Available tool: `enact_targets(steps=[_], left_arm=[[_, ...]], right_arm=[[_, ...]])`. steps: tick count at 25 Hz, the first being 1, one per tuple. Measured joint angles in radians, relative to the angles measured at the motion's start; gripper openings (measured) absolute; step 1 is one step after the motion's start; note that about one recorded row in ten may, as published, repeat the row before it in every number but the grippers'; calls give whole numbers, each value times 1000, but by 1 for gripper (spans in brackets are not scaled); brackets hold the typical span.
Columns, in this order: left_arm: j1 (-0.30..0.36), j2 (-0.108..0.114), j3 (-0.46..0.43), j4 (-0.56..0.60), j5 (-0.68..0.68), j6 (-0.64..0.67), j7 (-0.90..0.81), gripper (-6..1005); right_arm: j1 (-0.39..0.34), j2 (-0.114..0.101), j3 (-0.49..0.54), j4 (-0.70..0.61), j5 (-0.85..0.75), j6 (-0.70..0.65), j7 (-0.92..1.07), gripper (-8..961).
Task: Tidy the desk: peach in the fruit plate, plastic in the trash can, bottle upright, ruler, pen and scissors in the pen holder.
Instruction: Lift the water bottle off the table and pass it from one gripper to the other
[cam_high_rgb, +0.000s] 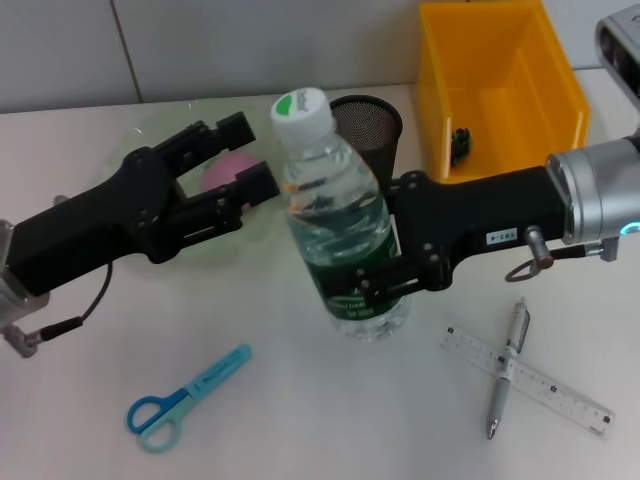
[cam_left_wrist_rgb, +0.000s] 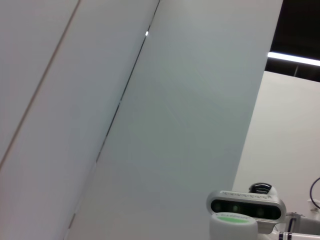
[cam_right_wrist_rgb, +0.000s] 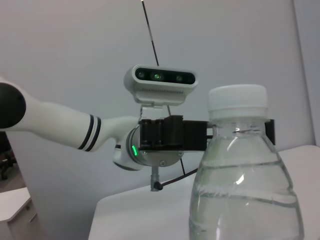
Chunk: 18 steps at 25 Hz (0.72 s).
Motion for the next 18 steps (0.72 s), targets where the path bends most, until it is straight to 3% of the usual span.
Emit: enact_targets(steps=[18], left_arm=[[-62,-5,40,-58,-7,20,60,864]], right_arm=[[19,2,-50,22,1,6,-1,783]])
